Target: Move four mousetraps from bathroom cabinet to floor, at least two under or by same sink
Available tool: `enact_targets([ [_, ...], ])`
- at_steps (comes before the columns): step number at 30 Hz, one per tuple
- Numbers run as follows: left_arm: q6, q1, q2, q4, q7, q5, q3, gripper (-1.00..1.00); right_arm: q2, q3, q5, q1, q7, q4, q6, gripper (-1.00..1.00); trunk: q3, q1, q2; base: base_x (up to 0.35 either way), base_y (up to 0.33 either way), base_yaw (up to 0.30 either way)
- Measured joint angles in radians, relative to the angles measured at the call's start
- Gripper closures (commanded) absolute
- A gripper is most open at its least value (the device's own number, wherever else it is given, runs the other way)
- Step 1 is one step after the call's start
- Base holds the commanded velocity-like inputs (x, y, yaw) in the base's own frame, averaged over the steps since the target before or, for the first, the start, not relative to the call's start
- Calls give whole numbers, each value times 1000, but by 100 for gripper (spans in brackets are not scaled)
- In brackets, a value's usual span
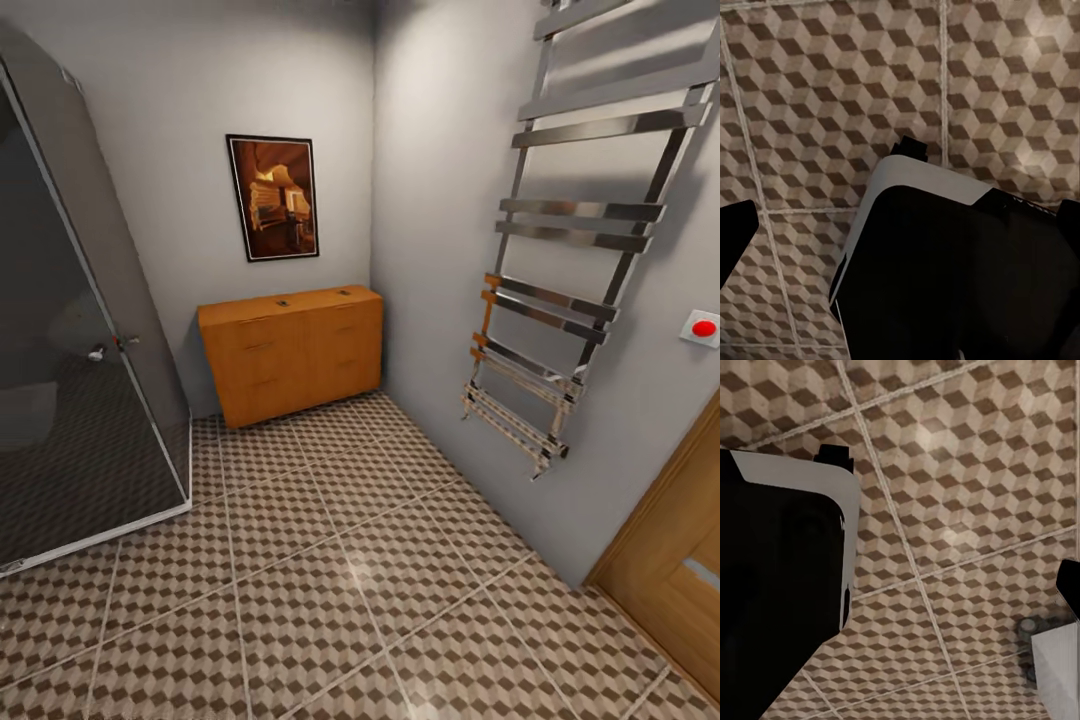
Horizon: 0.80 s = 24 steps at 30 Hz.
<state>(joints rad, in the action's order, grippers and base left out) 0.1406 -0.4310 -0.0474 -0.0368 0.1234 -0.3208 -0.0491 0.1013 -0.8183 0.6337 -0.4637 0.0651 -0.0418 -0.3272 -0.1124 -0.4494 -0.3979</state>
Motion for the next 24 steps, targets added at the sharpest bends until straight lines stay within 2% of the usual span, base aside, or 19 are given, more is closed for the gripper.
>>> enact_targets([
  [12, -3, 0, 5, 1, 0, 0, 0, -100, 0, 0, 0, 0, 0, 0, 0, -100, 13, 0, 0, 47, 0, 224],
  [24, -2, 0, 6, 1, 0, 0, 0, -100, 0, 0, -1, 0, 0, 0, 0, -100, 25, 1, 0, 275, 0, 224],
])
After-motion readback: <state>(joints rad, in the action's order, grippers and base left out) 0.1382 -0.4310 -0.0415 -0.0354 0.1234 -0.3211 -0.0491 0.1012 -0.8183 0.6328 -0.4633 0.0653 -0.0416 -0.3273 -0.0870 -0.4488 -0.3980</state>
